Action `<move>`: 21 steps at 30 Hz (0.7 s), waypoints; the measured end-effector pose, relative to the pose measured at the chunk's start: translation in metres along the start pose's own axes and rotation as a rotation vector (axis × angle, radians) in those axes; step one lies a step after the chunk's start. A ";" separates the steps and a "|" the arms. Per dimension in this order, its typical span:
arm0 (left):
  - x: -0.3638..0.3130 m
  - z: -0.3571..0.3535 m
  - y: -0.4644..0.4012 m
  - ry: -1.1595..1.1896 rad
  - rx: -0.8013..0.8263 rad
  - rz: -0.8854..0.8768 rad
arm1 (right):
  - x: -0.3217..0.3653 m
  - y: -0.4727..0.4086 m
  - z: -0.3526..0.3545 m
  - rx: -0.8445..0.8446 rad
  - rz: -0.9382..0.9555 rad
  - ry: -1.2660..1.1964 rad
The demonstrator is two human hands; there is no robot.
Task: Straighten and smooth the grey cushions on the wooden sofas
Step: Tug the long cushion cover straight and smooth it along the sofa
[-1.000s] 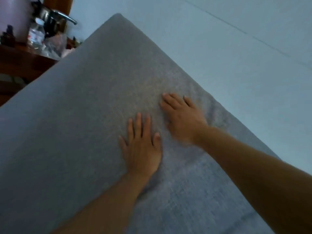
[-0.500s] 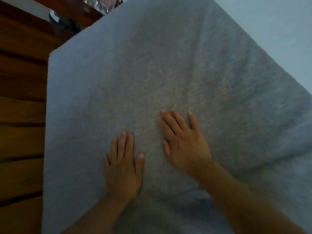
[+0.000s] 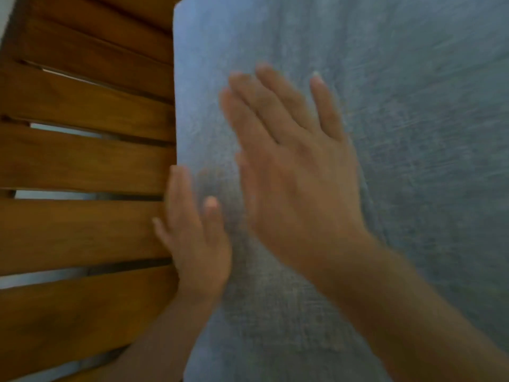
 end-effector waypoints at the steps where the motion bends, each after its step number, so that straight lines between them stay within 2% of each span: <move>1: 0.016 0.004 0.002 -0.009 -0.014 0.047 | 0.013 0.012 -0.015 0.025 0.044 0.006; 3: 0.044 -0.012 0.024 -0.068 0.191 0.109 | 0.029 0.044 -0.064 0.364 0.176 0.173; 4: 0.053 -0.019 0.031 -0.069 0.287 0.129 | 0.030 0.051 -0.079 0.470 0.179 0.219; 5: 0.064 -0.020 0.035 -0.029 0.328 0.148 | 0.034 0.052 -0.080 0.501 0.174 0.250; 8: 0.079 -0.003 0.046 0.026 0.293 0.093 | 0.049 0.072 -0.049 0.441 0.118 0.088; 9: 0.081 -0.002 0.056 -0.002 0.343 0.096 | 0.055 0.093 -0.046 0.434 0.139 0.011; 12: 0.071 -0.003 0.097 -0.111 0.607 0.239 | 0.044 0.160 -0.064 0.640 0.236 0.073; 14: 0.053 0.012 0.096 -0.045 0.582 0.299 | 0.043 0.167 -0.057 0.712 0.184 -0.010; 16: 0.038 0.027 0.086 -0.088 0.505 0.255 | 0.053 0.159 -0.035 0.712 0.126 -0.115; 18: 0.014 0.029 0.095 -0.234 0.545 0.227 | 0.055 0.153 -0.002 0.664 0.053 -0.200; 21: -0.034 0.031 0.121 -0.325 0.613 0.094 | 0.048 0.152 0.031 0.617 0.125 -0.065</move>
Point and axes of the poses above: each hand's wrist, its own y-axis away from the middle knuckle, its own z-axis out of the back of the hand, x = y × z, the point moved 7 cm from there along -y, towards the middle knuckle, and after that the axes turned 8 degrees about y, right-handed, at the moved point
